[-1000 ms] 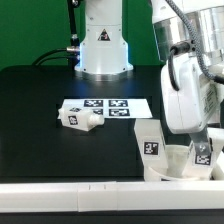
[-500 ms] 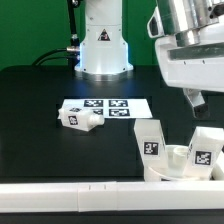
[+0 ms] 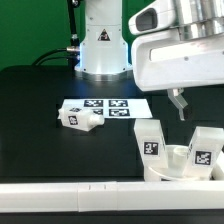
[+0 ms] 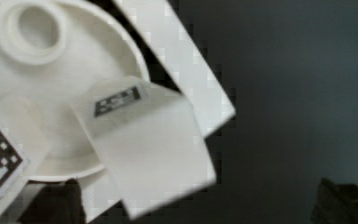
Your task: Assemble stool
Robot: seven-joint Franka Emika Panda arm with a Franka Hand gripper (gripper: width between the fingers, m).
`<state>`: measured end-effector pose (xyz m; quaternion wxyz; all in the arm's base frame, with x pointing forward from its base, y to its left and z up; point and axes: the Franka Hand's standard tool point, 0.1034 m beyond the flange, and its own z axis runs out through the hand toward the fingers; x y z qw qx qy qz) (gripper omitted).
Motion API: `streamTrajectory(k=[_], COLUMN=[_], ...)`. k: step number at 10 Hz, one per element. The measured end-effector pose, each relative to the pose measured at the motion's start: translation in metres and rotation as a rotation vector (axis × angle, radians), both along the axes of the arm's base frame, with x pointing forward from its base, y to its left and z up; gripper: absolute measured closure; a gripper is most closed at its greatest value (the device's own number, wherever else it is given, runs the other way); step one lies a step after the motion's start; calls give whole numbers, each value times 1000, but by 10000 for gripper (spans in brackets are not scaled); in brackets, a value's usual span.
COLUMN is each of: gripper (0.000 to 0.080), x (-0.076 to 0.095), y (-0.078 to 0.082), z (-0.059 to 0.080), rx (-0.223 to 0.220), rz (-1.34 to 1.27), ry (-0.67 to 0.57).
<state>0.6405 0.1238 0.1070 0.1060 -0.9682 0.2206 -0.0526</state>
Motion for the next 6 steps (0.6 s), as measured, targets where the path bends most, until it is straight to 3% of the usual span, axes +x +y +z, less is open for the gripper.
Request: streamTrajectory(k=[4, 6], gripper=[151, 151], x=[1, 1], y=[-8, -8], z=[-3, -2], rx=[-54, -139], rz=[185, 618], ry=[-76, -71])
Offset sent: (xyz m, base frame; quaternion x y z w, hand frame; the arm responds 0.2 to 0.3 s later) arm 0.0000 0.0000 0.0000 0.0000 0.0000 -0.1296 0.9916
